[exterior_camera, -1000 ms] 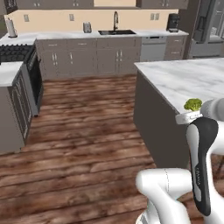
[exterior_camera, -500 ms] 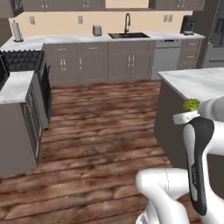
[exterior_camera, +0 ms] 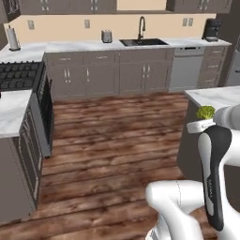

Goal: Transport the fish and broccoli to the fridge. Place the fish on the rack containing meat and place the broccoli on the rack containing the vegetable, ensuring meats and vegetables are on different racks.

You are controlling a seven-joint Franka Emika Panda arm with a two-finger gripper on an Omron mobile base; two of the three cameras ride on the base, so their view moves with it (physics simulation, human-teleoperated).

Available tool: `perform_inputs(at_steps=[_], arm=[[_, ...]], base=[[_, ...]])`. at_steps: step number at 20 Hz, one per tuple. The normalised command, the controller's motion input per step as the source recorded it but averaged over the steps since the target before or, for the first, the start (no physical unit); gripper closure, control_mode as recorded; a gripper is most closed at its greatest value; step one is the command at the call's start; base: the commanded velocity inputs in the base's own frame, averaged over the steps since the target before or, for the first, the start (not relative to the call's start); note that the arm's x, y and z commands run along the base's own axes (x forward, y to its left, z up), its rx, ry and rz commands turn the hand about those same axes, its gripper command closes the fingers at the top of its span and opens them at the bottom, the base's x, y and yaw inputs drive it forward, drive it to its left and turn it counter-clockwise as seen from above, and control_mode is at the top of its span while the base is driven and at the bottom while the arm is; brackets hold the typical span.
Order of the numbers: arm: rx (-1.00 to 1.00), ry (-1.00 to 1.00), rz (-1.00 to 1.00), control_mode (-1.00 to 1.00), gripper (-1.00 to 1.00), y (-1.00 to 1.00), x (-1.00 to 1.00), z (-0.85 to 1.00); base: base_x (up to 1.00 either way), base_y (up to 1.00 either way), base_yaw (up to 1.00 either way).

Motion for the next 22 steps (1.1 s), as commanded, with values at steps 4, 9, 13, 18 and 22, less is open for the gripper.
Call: perform_inputs(at_steps=[4,9,13,18,22], arm=[[0.0,0.0,0.0,1.0,1.0,0.0,0.0,0.0],[0.0,0.0,0.0,1.0,1.0,0.0,0.0,0.0],[0.0,0.0,0.0,1.0,1.0,0.0,0.0,0.0],[0.0,0.0,0.0,1.0,1.0,0.0,0.0,0.0],[0.0,0.0,0.0,1.0,1.0,0.0,0.0,0.0]], base=[[1.0,0.02,0.0],[1.0,0.03,0.0],[1.0,0.02,0.0],[1.0,0.0,0.0],[1.0,0.0,0.0]])
